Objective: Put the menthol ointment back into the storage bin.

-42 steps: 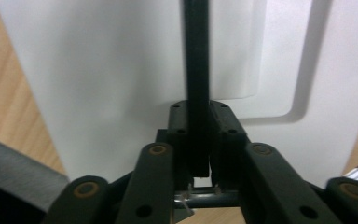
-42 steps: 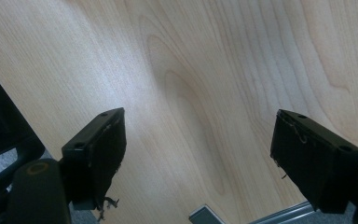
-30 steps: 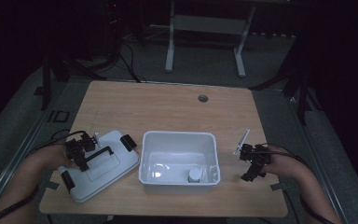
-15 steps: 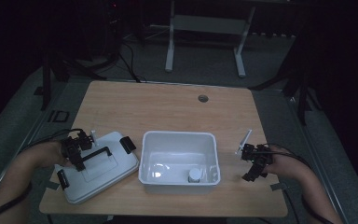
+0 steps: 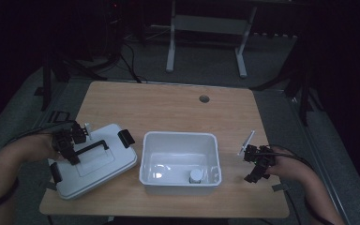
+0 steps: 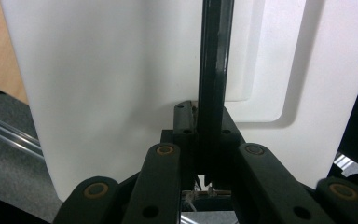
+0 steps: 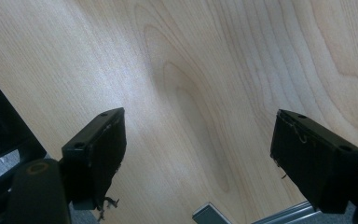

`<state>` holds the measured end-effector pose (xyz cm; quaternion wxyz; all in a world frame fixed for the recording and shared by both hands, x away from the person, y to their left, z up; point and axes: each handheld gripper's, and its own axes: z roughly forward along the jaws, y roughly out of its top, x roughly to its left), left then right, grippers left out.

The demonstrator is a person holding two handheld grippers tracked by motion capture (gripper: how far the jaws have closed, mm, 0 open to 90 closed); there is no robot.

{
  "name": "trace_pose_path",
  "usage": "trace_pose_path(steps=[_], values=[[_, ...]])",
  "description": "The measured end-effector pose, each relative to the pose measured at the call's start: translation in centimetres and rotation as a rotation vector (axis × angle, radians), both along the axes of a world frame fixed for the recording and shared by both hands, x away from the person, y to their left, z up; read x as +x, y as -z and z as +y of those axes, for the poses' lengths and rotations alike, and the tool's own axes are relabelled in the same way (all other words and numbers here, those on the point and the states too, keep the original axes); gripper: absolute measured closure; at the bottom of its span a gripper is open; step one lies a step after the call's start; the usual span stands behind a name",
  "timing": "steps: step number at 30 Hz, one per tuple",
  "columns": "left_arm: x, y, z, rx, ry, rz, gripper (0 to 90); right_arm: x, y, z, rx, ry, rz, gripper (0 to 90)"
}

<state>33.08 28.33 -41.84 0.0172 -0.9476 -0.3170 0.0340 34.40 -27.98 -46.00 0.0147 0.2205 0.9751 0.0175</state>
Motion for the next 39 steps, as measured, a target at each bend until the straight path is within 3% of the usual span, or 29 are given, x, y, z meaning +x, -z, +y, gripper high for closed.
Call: trace_pose_path(steps=[7, 12, 19, 28, 31, 39], values=[[-0.3, -2.2, 0.1, 0.020, 0.011, -0.028, 83.7, -0.1, 0.0, 0.1, -0.004, -0.003, -0.001, 17.8], [-0.6, -4.2, 0.0, 0.004, 0.026, -0.067, 83.7, 0.0, -0.2, 0.1, 0.001, -0.004, -0.007, 17.8], [-0.6, -6.0, -1.1, -0.001, 0.051, -0.088, 83.7, -0.1, 0.0, 0.3, -0.007, -0.005, -0.002, 17.8], [-0.4, -6.9, -3.9, -0.012, 0.117, -0.098, 83.6, -0.1, 0.2, 0.4, -0.015, -0.012, -0.005, 17.8], [-0.4, -7.0, -5.7, -0.053, 0.177, -0.085, 83.6, -0.1, 0.3, 0.4, -0.011, -0.012, -0.001, 17.8], [0.1, -7.6, -9.1, -0.060, 0.250, -0.086, 83.6, -0.2, 0.4, 0.3, -0.016, -0.010, -0.001, 17.8]])
